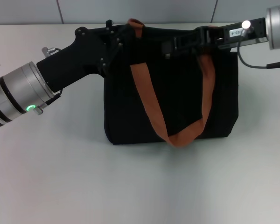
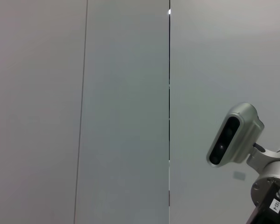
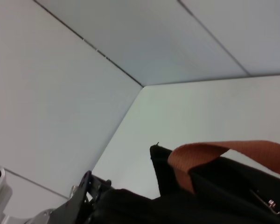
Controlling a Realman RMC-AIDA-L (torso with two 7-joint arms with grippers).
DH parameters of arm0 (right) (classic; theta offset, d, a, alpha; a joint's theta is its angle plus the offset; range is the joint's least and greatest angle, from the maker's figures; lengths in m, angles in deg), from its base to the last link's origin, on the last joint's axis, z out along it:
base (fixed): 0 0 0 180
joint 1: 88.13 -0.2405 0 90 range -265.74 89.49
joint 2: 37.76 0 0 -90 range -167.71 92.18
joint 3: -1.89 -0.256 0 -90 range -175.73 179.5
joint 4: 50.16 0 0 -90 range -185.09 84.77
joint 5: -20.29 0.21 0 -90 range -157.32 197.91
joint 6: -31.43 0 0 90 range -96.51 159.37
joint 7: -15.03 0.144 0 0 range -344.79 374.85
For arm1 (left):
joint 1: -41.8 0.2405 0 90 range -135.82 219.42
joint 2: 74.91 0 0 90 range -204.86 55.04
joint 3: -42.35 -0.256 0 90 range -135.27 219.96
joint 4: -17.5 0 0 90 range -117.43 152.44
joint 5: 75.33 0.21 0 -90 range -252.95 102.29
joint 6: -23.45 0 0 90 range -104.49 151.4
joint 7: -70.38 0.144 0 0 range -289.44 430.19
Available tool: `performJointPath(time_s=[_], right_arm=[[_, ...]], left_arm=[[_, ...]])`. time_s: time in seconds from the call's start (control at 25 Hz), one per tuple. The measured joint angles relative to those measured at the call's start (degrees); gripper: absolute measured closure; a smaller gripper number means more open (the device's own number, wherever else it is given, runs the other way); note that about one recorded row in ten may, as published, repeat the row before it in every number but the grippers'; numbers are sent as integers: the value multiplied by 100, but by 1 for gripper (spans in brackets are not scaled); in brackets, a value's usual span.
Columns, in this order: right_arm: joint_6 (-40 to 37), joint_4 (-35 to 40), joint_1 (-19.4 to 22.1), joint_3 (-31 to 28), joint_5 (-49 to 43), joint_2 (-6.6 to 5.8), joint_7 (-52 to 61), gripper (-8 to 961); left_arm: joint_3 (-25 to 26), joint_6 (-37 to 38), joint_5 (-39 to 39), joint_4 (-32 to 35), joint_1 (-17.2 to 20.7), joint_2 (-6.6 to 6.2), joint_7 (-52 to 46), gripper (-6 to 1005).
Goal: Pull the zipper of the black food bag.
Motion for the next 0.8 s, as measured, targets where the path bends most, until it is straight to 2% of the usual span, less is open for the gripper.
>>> performJointPath(time_s=[0.24,0.64,0.8], right_arm=[[27,20,-85,192,-3,61,118,545],[161,22,-91,178,4,78,209,557],[365,31,-91,204,-8,159,232,562]], left_arm=[[0,4,1,16,0,0,0,966],[1,12,0,12,-15,8,19,967],[1,12,0,7,-17,9,29,967]])
